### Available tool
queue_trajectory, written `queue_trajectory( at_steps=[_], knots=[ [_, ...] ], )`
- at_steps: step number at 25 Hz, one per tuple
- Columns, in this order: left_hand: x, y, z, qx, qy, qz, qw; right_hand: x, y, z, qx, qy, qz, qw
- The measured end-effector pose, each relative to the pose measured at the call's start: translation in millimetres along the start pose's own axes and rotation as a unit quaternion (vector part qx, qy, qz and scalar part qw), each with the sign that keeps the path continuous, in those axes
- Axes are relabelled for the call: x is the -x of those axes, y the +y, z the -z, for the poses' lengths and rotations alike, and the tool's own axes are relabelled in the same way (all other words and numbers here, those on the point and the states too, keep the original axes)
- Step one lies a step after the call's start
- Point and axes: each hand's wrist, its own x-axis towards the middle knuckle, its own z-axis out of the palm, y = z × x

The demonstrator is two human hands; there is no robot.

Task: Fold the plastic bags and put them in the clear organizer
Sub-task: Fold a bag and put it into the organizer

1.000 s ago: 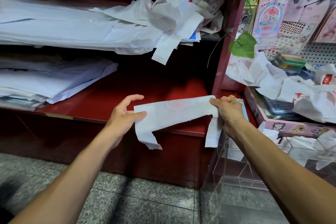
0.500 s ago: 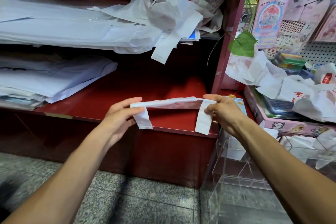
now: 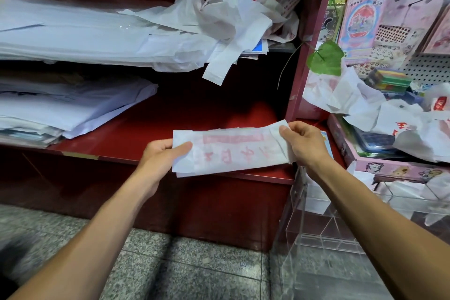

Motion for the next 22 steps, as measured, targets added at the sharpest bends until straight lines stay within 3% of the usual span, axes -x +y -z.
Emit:
queue_trajectory(
  at_steps=[2, 6, 9, 12, 17, 19, 22],
  knots=[
    [-1, -5, -2, -0.019, 0.004, 0.022, 1.0, -5, 2, -6, 0.007, 0.024, -0.004, 1.0],
    [-2, -8, -9, -0.023, 0.099, 0.062, 0.993, -8, 6, -17, 0.06, 0.008, -0.055, 0.997],
    [-2, -13, -18, -0.044, 0.122, 0.077, 0.989, -3, 9, -18, 0.154, -0.015, 0.02, 0.988],
    [-3, -13, -24, -0.056, 0.134, 0.112, 0.983, 3, 8, -17, 0.267, -0.023, 0.115, 0.957],
    [3, -8, -21, -0.097, 0.065, 0.179, 0.977, 13, 12, -20, 0.478, -0.122, 0.101, 0.864],
    [2, -8, -18, -0.102, 0.05, 0.191, 0.975, 16, 12, -21, 0.483, -0.132, 0.118, 0.858],
    [0, -10, -19, -0.057, 0.05, 0.212, 0.974, 19, 5, -21, 0.442, -0.058, 0.198, 0.873]
  ],
)
